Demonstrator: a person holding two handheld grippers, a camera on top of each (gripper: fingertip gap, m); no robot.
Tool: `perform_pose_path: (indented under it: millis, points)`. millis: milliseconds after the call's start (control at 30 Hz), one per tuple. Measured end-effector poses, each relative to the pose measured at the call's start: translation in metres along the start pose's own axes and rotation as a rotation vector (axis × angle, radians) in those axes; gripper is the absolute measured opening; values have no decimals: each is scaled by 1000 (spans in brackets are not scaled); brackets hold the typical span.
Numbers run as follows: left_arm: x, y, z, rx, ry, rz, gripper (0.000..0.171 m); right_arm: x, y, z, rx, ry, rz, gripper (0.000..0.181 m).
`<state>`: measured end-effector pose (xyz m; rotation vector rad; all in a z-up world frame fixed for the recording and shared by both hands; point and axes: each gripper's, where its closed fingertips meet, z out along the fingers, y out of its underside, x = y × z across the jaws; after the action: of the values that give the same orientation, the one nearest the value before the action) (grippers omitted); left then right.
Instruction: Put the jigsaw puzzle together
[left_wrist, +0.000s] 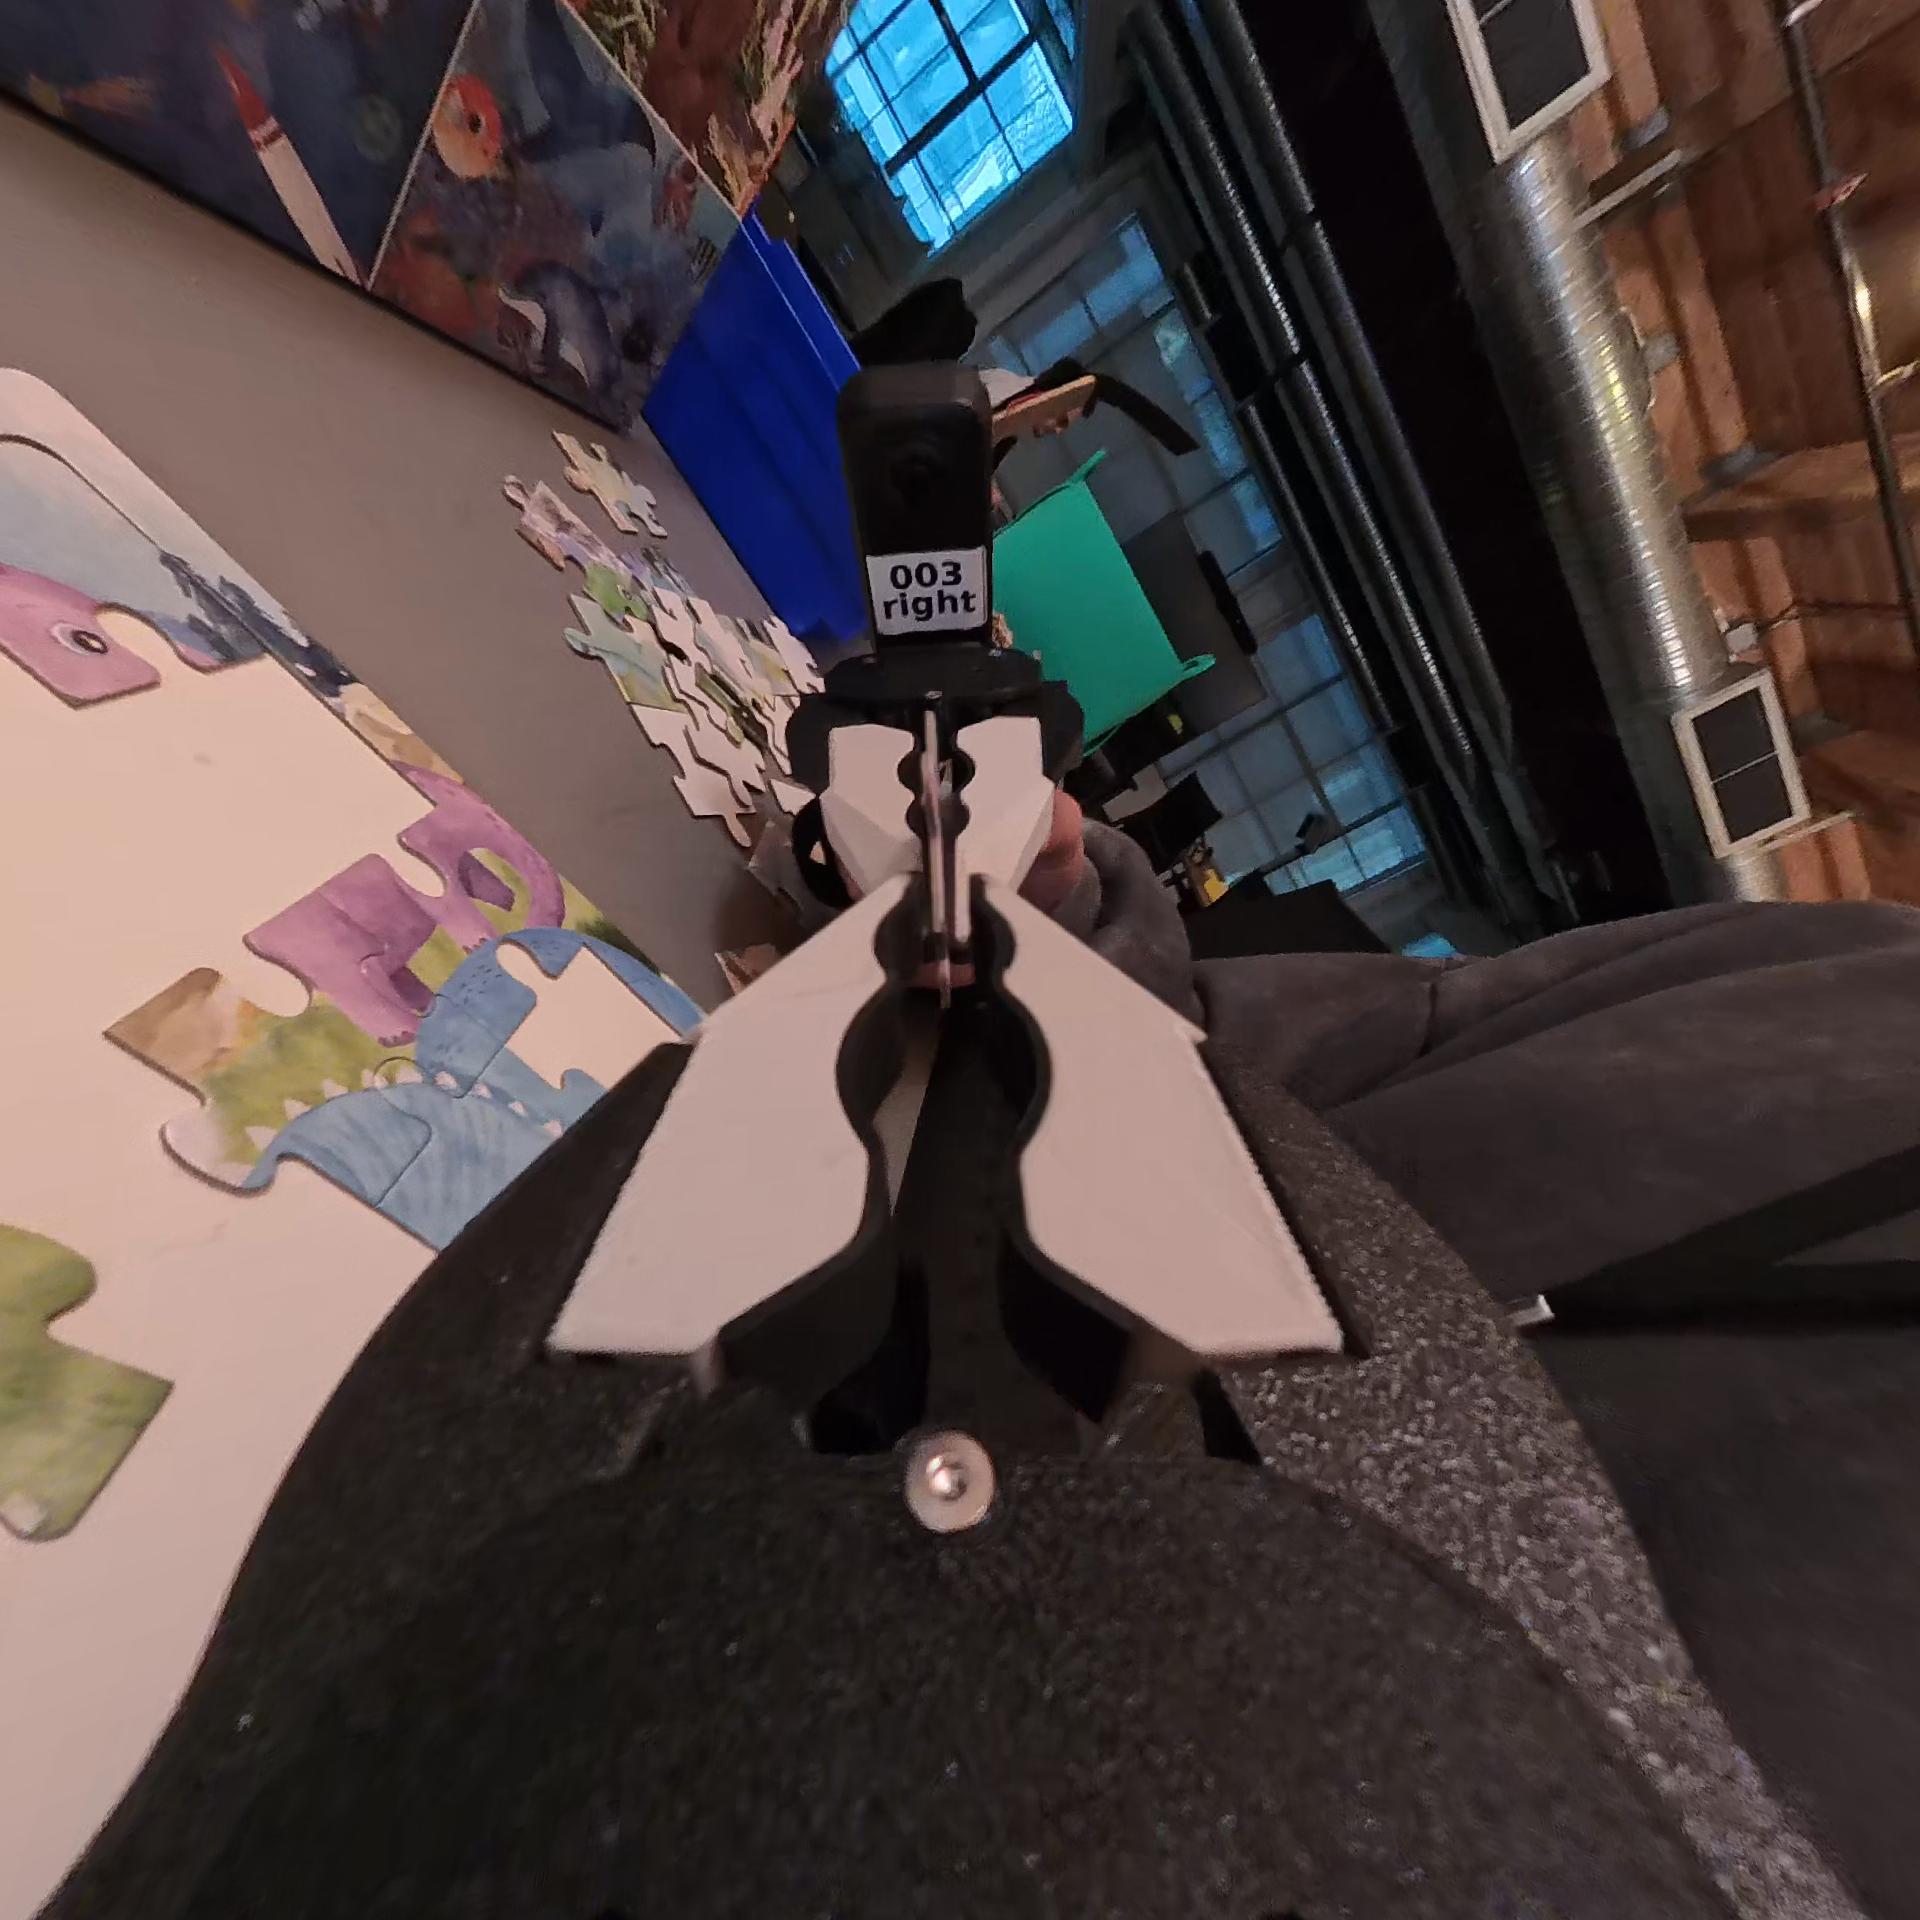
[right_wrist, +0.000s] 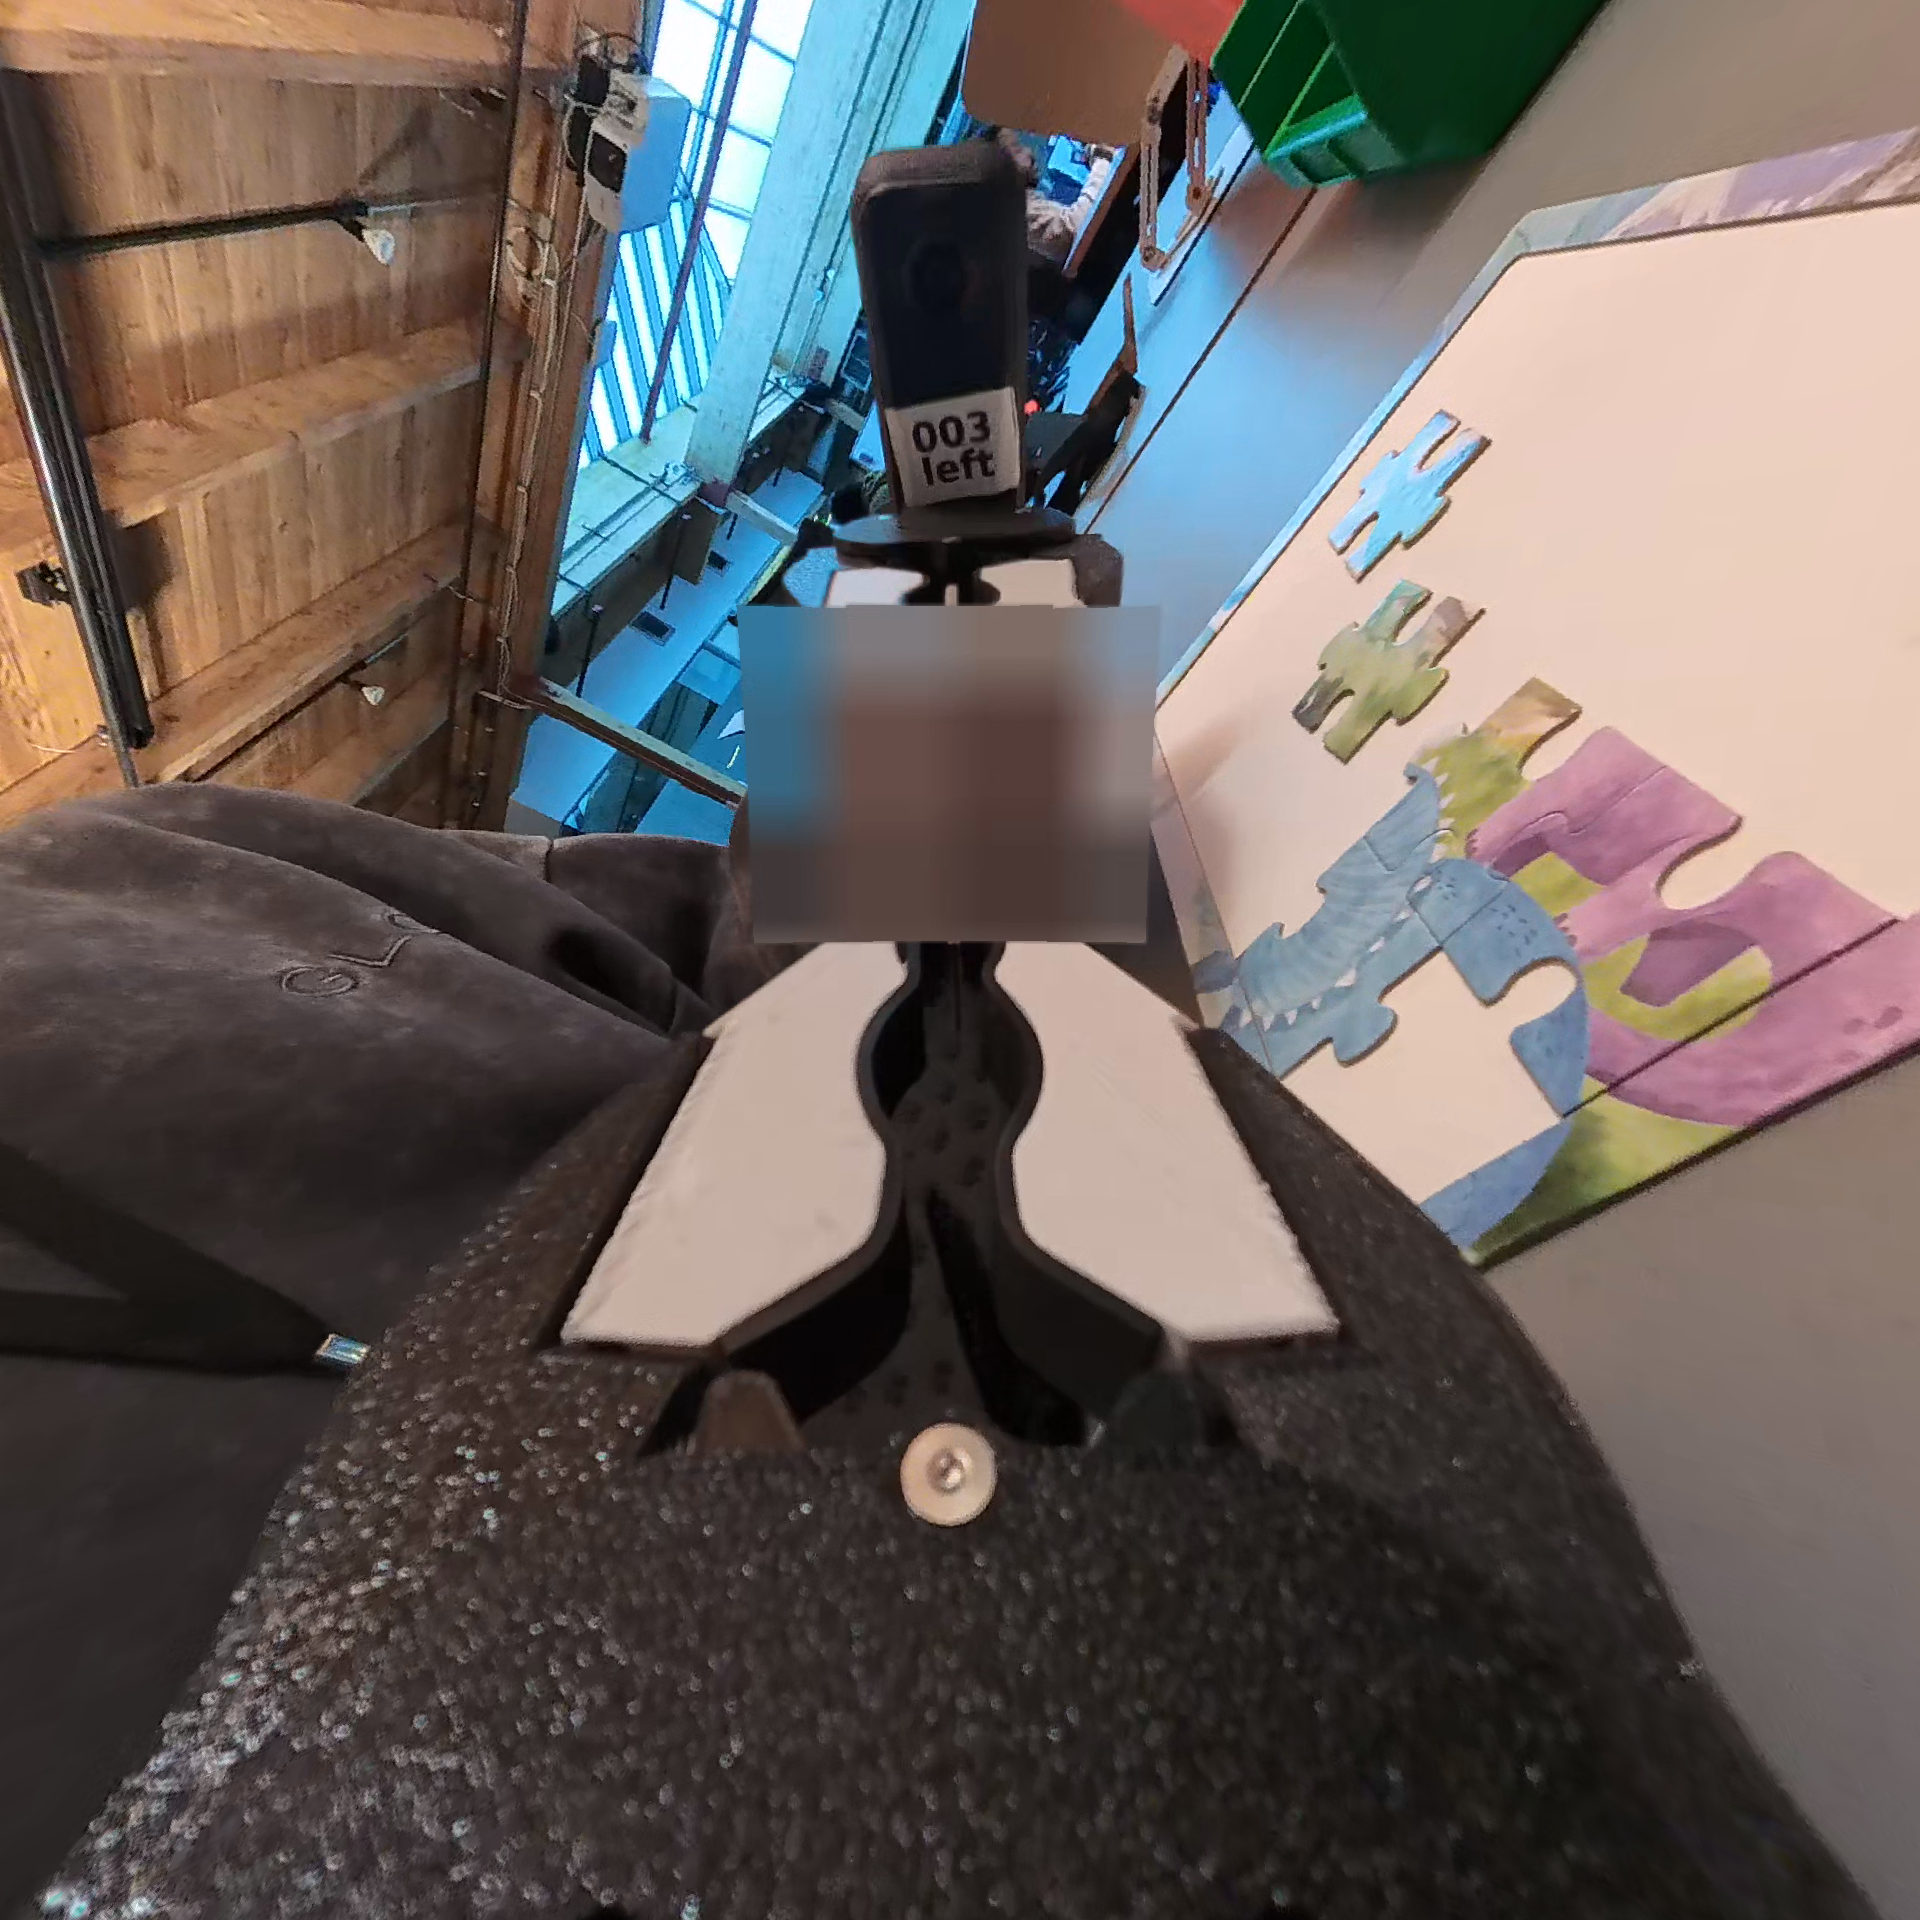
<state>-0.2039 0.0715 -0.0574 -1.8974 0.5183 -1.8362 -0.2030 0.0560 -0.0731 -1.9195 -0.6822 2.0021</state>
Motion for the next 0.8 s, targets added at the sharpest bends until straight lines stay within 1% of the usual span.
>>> perform_pose_path:
  millis: [33,133,167,233,300,367,467,533,633,667,733,800]
  points:
    - [-1,2,1,-11,-7,11,1,0,2,2,-14,2,-6,1]
    - [-6,4,3,-38,-45,11,1,6,7,6,-39,48,-16,1]
    - [-11,5,2,-54,-65,1,1,12,7,4,-43,86,-25,7]
    - [-22,4,-2,-90,-116,-9,1,28,3,-6,-46,217,-66,19]
    - [-36,6,-7,-169,-182,-15,1,44,-4,-23,-53,376,-133,20]
    - [-49,3,-10,-237,-254,-10,1,57,-19,-40,-63,533,-216,18]
    - [-63,-9,-6,-328,-298,3,1,65,-42,-51,-120,668,-312,9]
    - [-77,-18,1,-376,-318,-2,2,70,-56,-49,-146,725,-389,0]
    - [-96,-26,15,-426,-310,-60,1,94,-64,-47,-177,807,-428,0]
    - [-102,-26,18,-442,-308,-95,1,102,-63,-47,-175,831,-419,0]
    - [-106,-26,25,-456,-284,-155,1,108,-55,-40,-165,812,-393,0]
    - [-111,-21,25,-499,-280,-168,2,110,-47,-37,-174,815,-409,0]
